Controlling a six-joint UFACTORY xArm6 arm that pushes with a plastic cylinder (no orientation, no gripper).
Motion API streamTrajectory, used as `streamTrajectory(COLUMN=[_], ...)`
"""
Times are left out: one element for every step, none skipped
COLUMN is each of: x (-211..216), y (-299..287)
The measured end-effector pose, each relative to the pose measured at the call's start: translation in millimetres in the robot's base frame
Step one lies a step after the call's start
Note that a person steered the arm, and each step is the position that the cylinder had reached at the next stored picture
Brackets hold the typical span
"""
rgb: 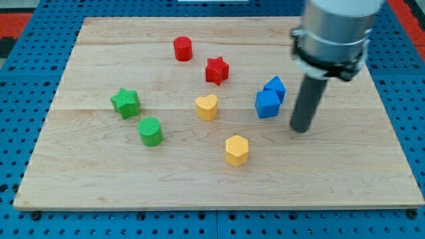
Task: Move the blue cube into the green circle
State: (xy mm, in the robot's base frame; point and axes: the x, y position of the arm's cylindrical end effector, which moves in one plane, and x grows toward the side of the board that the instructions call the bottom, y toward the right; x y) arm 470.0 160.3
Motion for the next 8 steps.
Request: streamTrajectory(x=[-51,11,35,18,-1,18,14,-36], y=[-31,-112,-184,-155,-201,-280,-268,-246])
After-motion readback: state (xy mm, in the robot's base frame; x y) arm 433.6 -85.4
